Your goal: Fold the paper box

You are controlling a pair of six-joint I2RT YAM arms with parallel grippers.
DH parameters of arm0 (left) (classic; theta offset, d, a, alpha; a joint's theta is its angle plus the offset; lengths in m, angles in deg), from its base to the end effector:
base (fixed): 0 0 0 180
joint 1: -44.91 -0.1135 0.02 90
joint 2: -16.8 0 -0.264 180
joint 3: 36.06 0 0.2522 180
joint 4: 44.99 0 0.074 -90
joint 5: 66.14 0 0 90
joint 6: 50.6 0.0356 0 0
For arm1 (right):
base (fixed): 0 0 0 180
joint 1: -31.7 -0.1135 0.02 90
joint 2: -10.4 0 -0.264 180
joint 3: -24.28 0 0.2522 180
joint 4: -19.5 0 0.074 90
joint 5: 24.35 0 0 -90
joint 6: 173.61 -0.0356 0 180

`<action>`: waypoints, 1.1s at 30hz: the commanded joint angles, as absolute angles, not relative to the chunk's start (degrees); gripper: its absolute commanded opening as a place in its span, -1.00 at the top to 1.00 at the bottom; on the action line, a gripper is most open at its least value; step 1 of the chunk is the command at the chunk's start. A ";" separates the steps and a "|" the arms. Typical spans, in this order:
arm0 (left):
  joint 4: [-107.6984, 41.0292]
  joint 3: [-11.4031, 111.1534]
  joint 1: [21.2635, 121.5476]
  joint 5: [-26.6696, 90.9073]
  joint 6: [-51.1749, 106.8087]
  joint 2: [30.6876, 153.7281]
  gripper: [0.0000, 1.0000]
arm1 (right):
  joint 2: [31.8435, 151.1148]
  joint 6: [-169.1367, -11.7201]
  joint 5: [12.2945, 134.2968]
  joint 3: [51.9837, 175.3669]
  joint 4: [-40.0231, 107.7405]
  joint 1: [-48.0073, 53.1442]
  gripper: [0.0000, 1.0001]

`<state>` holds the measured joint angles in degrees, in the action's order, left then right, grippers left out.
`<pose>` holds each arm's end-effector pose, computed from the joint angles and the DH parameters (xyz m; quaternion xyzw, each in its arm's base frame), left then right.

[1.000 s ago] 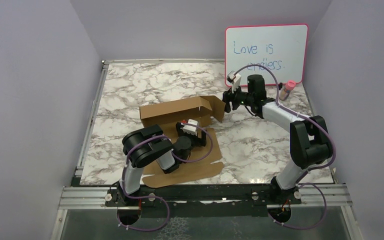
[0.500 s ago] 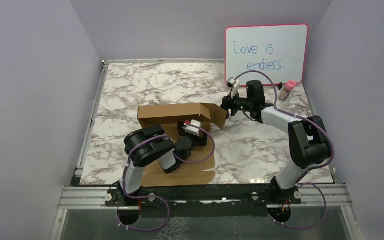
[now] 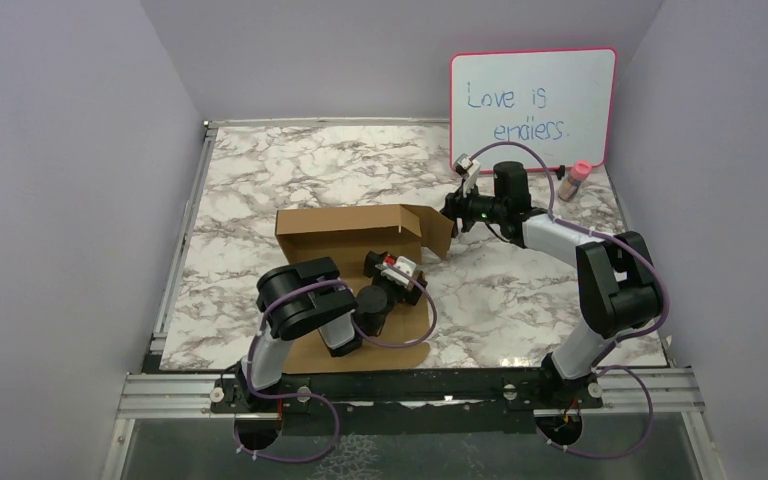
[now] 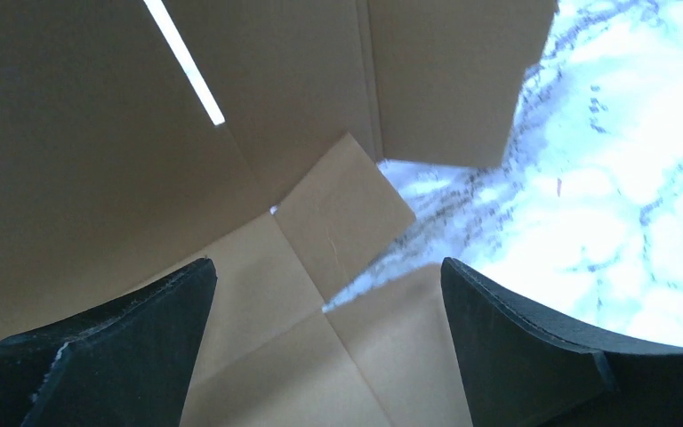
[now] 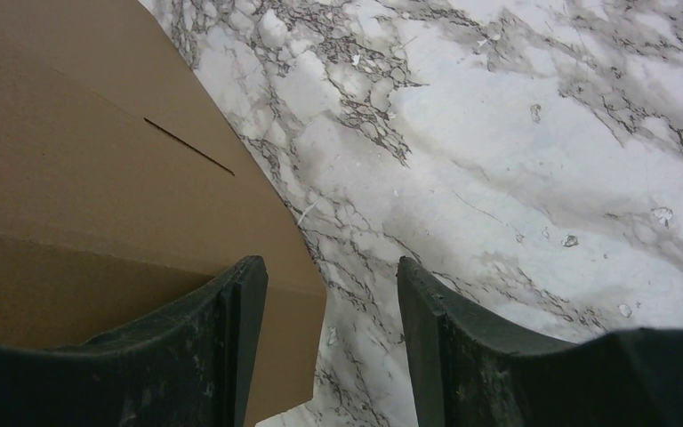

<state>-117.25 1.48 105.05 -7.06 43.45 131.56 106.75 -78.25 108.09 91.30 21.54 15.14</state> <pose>0.1605 -0.2428 0.0982 0.2248 0.6975 -0.1329 0.6673 0.3331 0.1241 0.2001 -0.3285 0.7643 0.3586 0.4234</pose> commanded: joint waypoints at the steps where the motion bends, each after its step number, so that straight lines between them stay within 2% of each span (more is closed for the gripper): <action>1: -120.01 5.96 105.20 -12.17 46.33 133.62 -0.94 | 106.44 -78.70 108.46 90.34 19.23 14.67 -0.21; 11: -117.49 9.98 105.20 -14.52 46.86 137.92 -0.85 | 106.62 -78.91 109.04 90.40 18.96 14.73 -0.21; 14: -117.00 10.20 105.07 -18.22 46.10 138.50 -0.74 | 106.73 -79.04 109.25 90.42 18.86 14.72 -0.20; 19: -116.92 8.18 104.14 -19.50 40.85 137.08 -0.42 | 106.82 -78.91 109.39 90.42 18.70 14.71 -0.20; 33: -117.49 3.80 99.99 -12.39 26.26 136.47 -0.11 | 107.79 -77.71 115.19 89.07 15.27 14.36 -0.19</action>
<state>-115.98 6.00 102.36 -15.67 34.36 137.44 106.84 -78.47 110.49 90.09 18.21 15.14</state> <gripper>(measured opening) 0.590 0.601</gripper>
